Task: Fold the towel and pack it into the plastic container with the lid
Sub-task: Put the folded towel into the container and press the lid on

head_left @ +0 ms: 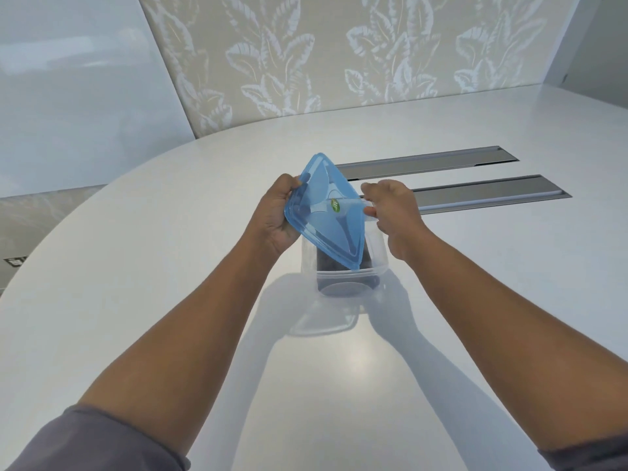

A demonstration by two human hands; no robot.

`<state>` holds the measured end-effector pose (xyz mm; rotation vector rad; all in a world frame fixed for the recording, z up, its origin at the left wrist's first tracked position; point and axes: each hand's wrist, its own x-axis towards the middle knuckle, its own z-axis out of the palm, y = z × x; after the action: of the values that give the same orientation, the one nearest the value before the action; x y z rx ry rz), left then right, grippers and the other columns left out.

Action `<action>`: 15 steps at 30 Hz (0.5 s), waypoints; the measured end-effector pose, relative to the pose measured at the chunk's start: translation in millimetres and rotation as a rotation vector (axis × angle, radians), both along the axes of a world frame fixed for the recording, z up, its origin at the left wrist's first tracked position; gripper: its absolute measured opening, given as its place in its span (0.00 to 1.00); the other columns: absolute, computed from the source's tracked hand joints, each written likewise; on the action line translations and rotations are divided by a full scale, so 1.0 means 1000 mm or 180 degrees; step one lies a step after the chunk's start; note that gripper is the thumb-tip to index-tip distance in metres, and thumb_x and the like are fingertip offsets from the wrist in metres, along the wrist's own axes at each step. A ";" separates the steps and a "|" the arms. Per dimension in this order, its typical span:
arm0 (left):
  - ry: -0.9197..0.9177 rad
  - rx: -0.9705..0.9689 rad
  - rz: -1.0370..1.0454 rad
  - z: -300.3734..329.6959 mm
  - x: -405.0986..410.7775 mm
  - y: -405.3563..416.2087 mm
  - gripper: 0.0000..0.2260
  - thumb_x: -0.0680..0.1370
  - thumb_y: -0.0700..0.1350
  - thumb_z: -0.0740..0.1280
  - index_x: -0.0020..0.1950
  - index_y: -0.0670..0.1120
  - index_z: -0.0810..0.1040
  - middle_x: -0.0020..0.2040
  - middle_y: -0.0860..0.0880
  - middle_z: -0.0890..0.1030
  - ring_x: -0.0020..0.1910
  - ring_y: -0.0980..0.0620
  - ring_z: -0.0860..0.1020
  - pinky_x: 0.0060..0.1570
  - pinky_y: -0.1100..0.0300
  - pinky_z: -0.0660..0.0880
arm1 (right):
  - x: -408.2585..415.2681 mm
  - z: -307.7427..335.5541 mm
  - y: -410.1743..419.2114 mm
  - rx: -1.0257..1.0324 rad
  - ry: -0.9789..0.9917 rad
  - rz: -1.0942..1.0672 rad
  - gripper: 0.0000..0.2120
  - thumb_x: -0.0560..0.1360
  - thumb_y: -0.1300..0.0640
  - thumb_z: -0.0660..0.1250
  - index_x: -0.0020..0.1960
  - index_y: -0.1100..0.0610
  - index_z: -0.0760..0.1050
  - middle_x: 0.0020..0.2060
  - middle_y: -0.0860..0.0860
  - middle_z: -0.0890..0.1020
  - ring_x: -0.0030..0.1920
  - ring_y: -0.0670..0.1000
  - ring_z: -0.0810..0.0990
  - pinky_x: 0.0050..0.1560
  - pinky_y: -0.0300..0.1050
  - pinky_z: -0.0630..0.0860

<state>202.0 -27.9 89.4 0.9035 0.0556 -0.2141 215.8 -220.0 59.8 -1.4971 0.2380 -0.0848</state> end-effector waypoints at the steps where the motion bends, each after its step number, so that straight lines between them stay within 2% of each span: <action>1: -0.0019 -0.0065 0.0046 -0.002 0.001 0.002 0.08 0.80 0.40 0.60 0.50 0.41 0.78 0.38 0.45 0.82 0.35 0.48 0.80 0.38 0.56 0.80 | 0.003 -0.003 -0.002 -0.0174 -0.0038 -0.0103 0.20 0.75 0.47 0.71 0.61 0.56 0.73 0.55 0.50 0.78 0.51 0.50 0.78 0.46 0.43 0.71; 3: -0.0053 -0.0182 0.0099 -0.003 0.004 0.003 0.08 0.79 0.40 0.61 0.47 0.42 0.79 0.38 0.45 0.83 0.35 0.48 0.81 0.38 0.55 0.81 | 0.007 -0.008 -0.007 -0.0408 -0.0029 -0.0234 0.18 0.75 0.48 0.71 0.57 0.57 0.72 0.53 0.49 0.76 0.46 0.48 0.74 0.43 0.42 0.70; 7: -0.0068 -0.0202 0.0157 -0.007 0.006 0.003 0.10 0.79 0.41 0.61 0.44 0.42 0.81 0.38 0.45 0.83 0.35 0.48 0.81 0.39 0.56 0.80 | 0.009 -0.012 -0.003 -0.0424 0.0291 0.0049 0.15 0.77 0.46 0.72 0.55 0.57 0.77 0.52 0.52 0.84 0.49 0.53 0.83 0.48 0.48 0.79; 10: -0.0049 -0.0225 0.0136 -0.012 0.006 0.006 0.14 0.79 0.40 0.60 0.39 0.43 0.83 0.38 0.45 0.82 0.35 0.48 0.80 0.39 0.56 0.80 | 0.010 -0.011 -0.003 -0.0077 0.0457 0.0021 0.15 0.76 0.51 0.74 0.55 0.61 0.79 0.47 0.57 0.87 0.40 0.53 0.81 0.44 0.48 0.81; 13: -0.0011 -0.0286 0.0111 -0.017 0.008 0.009 0.11 0.78 0.39 0.59 0.44 0.42 0.81 0.41 0.44 0.82 0.38 0.46 0.80 0.43 0.54 0.79 | 0.011 -0.012 -0.009 0.0228 0.0524 -0.0097 0.12 0.76 0.54 0.75 0.53 0.62 0.81 0.40 0.57 0.82 0.39 0.53 0.74 0.35 0.43 0.73; 15: 0.0027 -0.0127 0.0145 -0.020 0.010 0.008 0.10 0.77 0.39 0.60 0.49 0.40 0.81 0.42 0.43 0.83 0.39 0.45 0.81 0.44 0.54 0.80 | 0.014 -0.010 -0.009 0.0288 0.0516 -0.0156 0.09 0.77 0.53 0.74 0.51 0.58 0.80 0.42 0.55 0.82 0.39 0.53 0.76 0.37 0.44 0.74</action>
<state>211.9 -19.4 69.0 0.8606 0.0794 -0.1760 229.6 -229.4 49.4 -1.4093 0.4040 0.0083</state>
